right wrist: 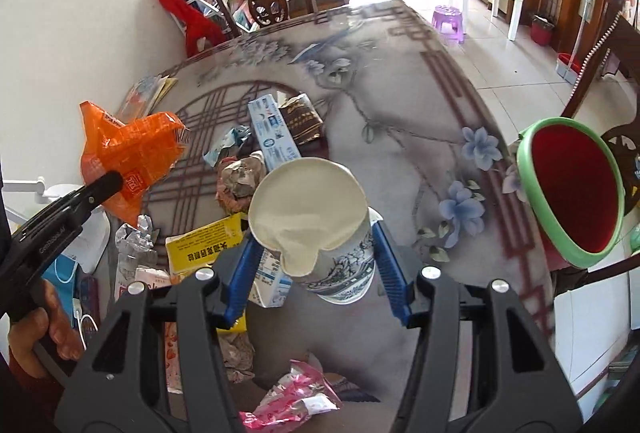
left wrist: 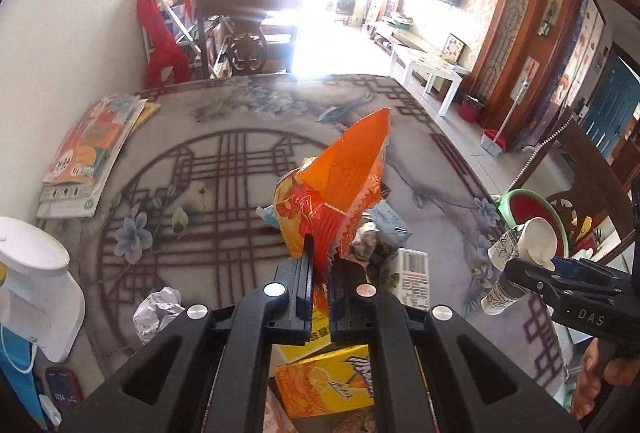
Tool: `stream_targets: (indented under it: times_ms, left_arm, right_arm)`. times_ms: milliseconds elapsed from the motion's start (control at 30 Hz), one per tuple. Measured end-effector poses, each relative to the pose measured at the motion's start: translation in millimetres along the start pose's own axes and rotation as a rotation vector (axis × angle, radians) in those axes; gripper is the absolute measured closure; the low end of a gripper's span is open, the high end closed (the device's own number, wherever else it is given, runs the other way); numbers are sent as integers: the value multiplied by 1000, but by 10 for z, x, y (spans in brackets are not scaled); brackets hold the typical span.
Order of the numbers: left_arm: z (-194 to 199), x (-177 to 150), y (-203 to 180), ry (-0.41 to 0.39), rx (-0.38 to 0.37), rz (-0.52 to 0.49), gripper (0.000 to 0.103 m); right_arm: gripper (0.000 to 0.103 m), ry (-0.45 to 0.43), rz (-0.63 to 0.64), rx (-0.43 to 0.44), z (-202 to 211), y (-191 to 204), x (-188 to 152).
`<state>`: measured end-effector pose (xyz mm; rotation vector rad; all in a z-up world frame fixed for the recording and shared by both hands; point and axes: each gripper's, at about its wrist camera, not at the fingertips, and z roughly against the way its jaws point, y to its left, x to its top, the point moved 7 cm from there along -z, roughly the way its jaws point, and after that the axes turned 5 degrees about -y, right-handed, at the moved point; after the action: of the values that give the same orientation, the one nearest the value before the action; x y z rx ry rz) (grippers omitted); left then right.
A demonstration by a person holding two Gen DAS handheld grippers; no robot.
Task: Collect trash
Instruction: 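Carry both items over the red bin and open both tools to drop them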
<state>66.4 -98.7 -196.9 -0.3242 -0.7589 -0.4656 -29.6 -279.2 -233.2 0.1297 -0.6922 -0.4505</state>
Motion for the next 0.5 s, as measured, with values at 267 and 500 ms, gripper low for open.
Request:
stream_targets:
  times_ms: [267, 500]
  left_arm:
    - [52, 28, -616, -23, -56, -72, 100]
    - [-113, 52, -1366, -7, -102, -81, 100]
  right_arm:
    - [49, -25, -77, -97, 272, -664, -96]
    - [49, -51, -131, -213, 473, -1721, 74]
